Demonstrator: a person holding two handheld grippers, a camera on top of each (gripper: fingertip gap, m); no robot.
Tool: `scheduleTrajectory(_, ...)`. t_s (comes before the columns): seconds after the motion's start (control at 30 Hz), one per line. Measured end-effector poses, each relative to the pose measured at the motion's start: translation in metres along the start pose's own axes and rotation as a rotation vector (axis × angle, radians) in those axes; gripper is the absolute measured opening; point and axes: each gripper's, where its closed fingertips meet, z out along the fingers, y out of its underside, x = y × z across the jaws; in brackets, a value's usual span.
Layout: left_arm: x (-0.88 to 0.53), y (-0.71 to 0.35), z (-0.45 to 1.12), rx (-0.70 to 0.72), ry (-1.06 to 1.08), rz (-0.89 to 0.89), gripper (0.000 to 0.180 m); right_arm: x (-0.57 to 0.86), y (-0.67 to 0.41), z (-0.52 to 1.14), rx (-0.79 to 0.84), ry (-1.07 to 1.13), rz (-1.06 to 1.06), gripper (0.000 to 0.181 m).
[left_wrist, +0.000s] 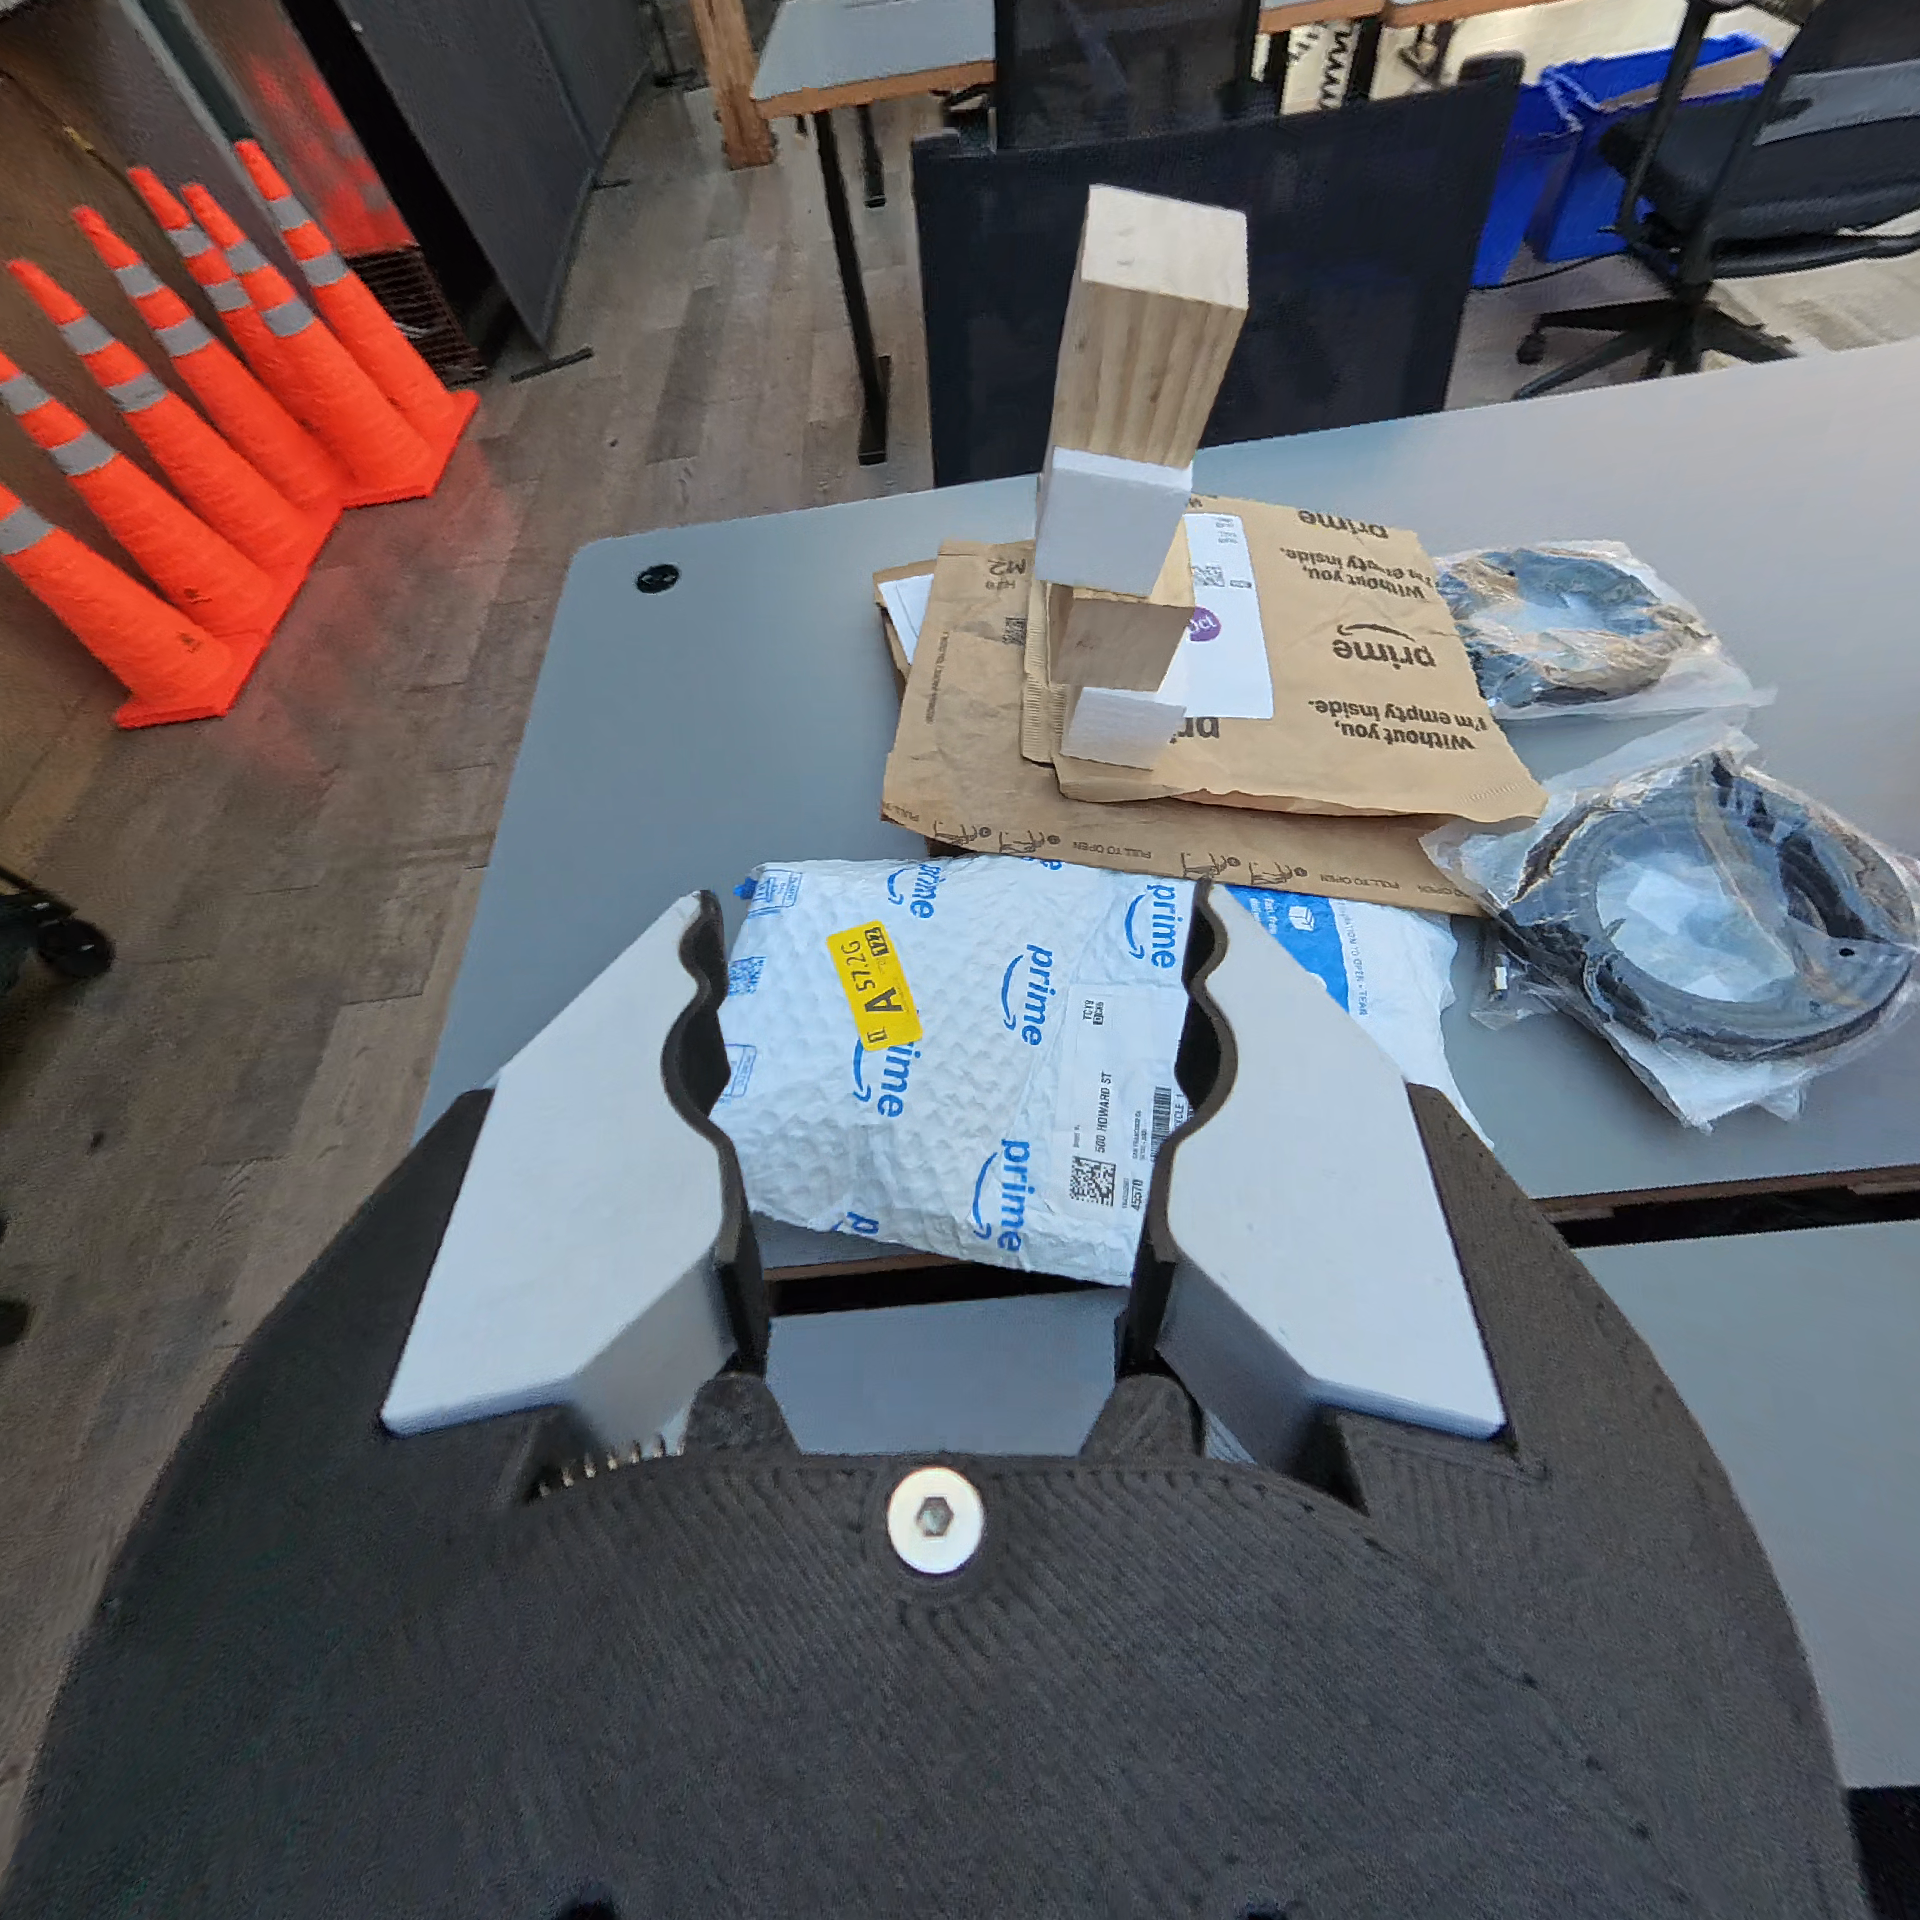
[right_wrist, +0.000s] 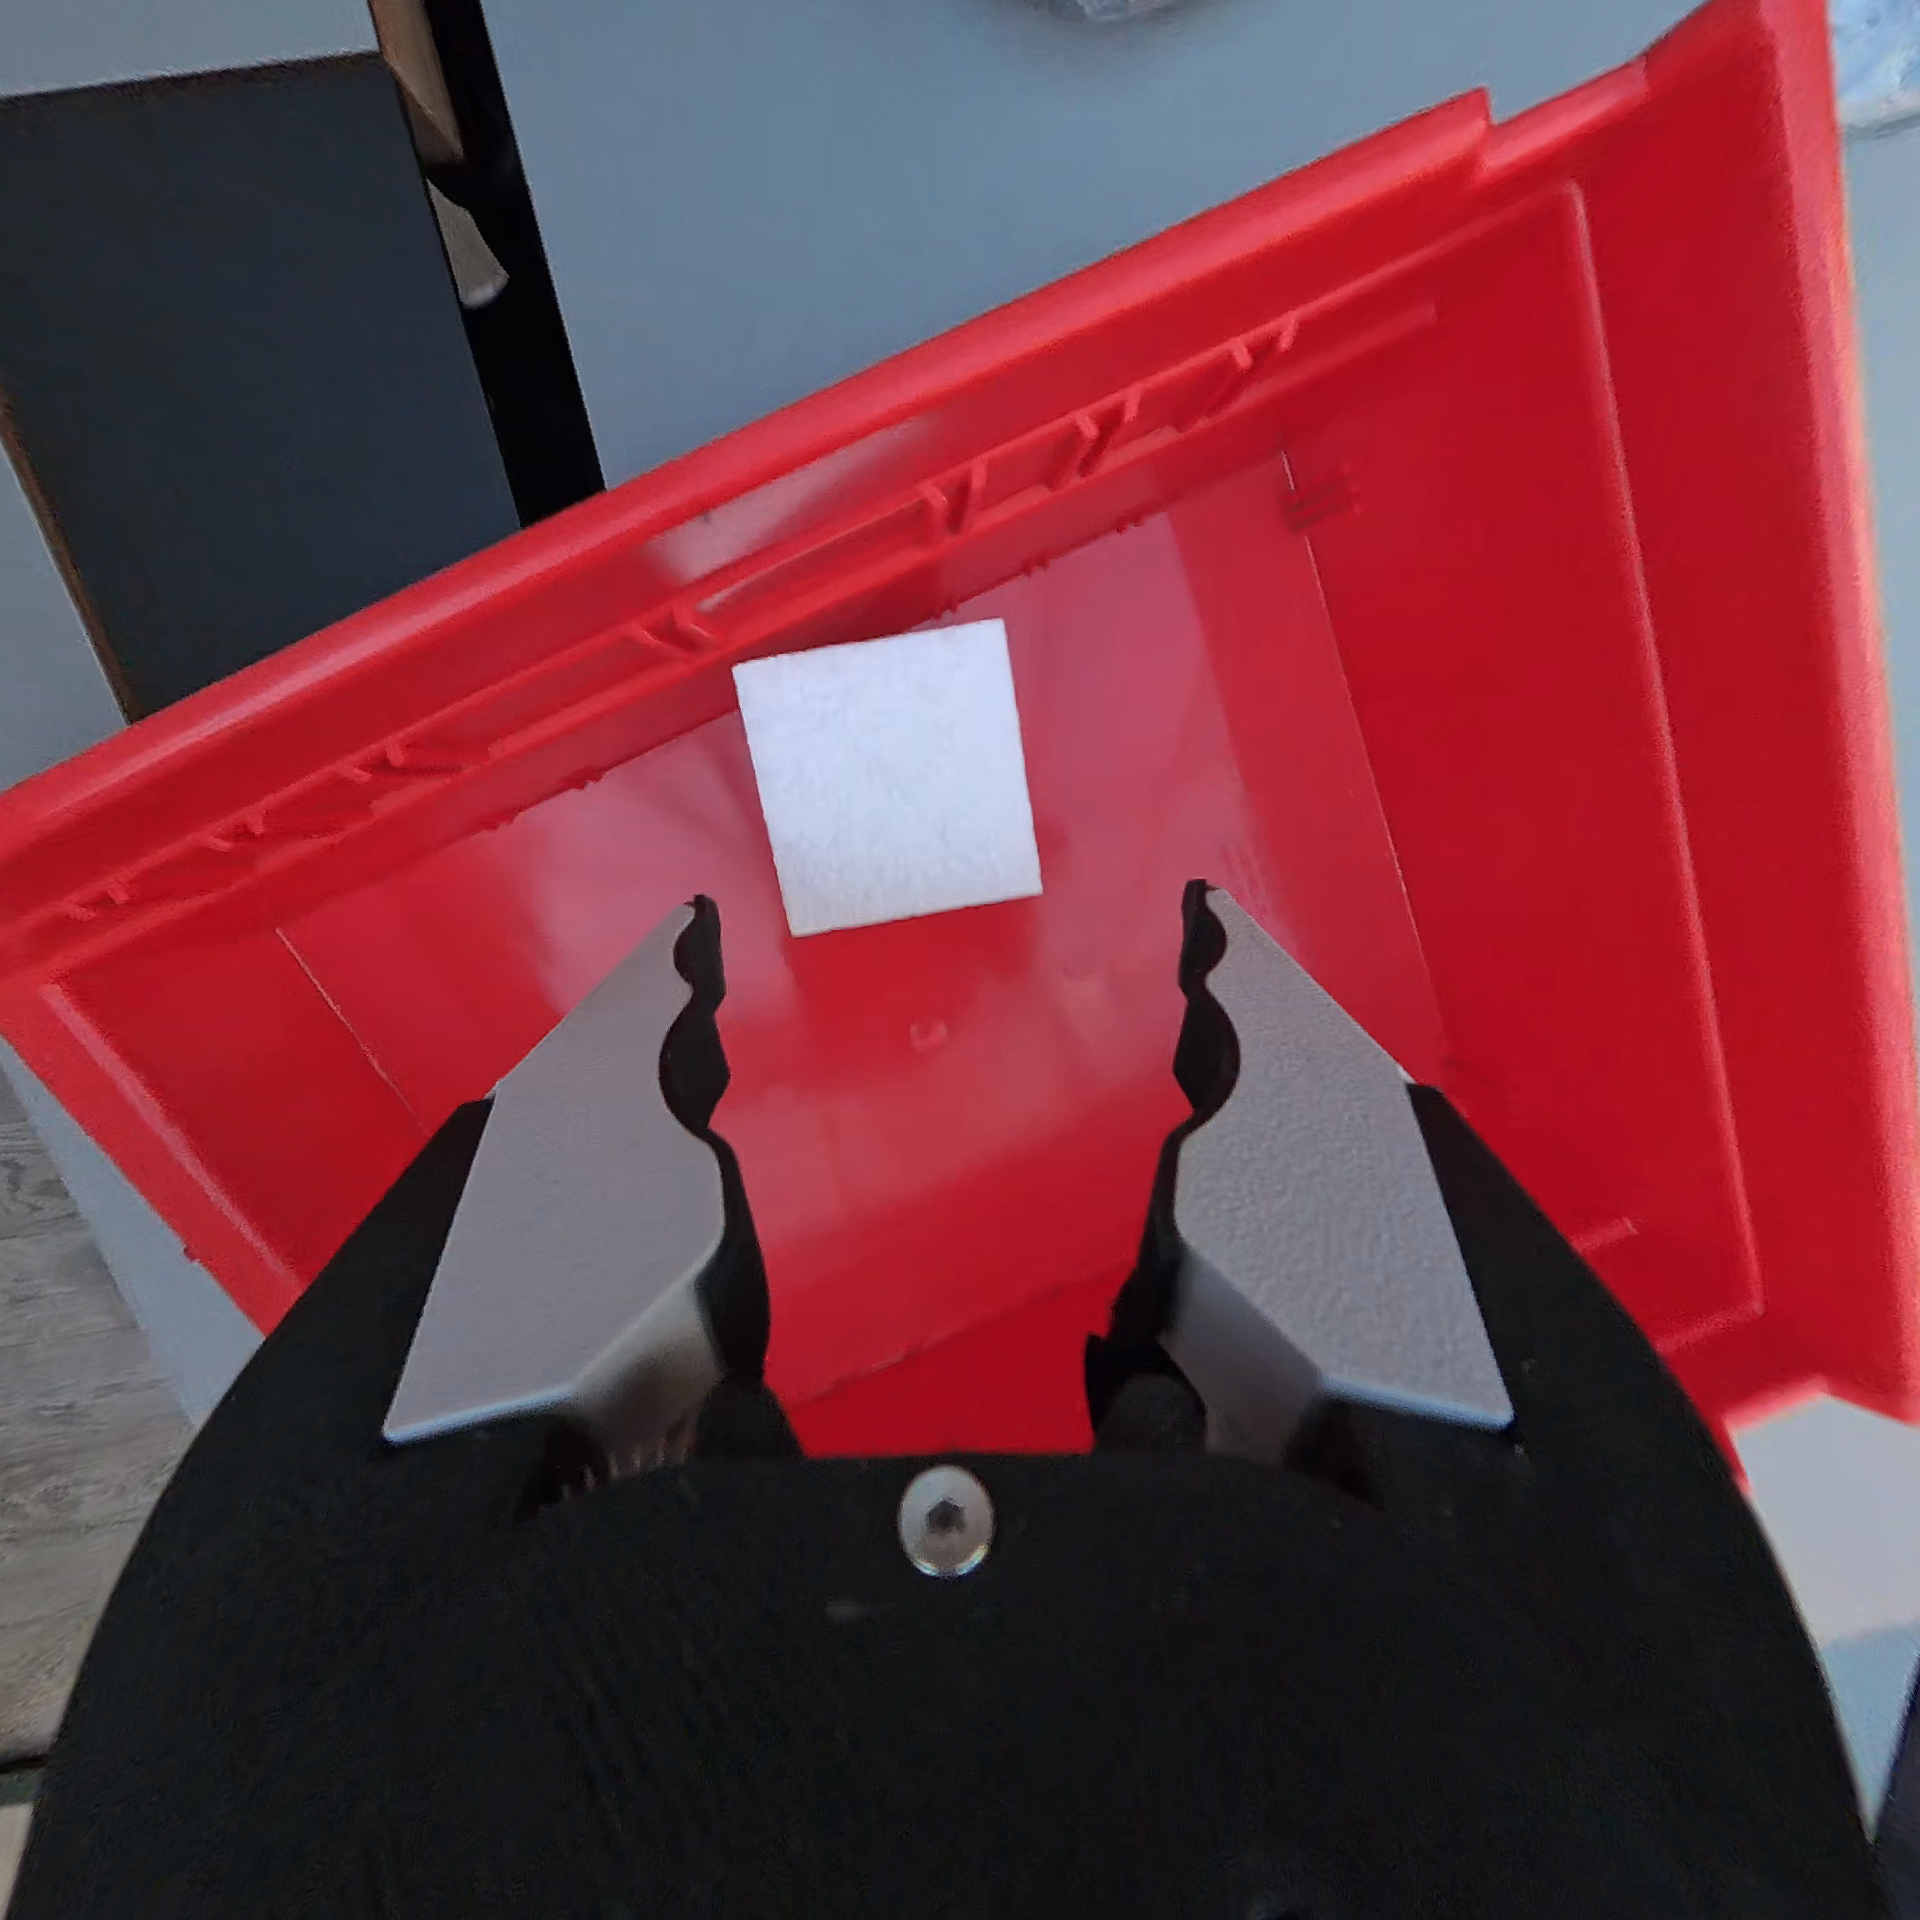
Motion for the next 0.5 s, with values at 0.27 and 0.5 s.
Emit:
scheduleTrajectory(0.27,0.023,-0.041,-0.087,0.088,-0.14,0.009,0.081,-0.007,0.003,0.013,0.068,-0.053,0.02,0.056)
scheduleTrajectory(0.5,0.014,-0.041,-0.126,0.105,-0.148,-0.022,0.078,0.054,-0.023,-0.099,0.217,0.154,0.25,0.055)
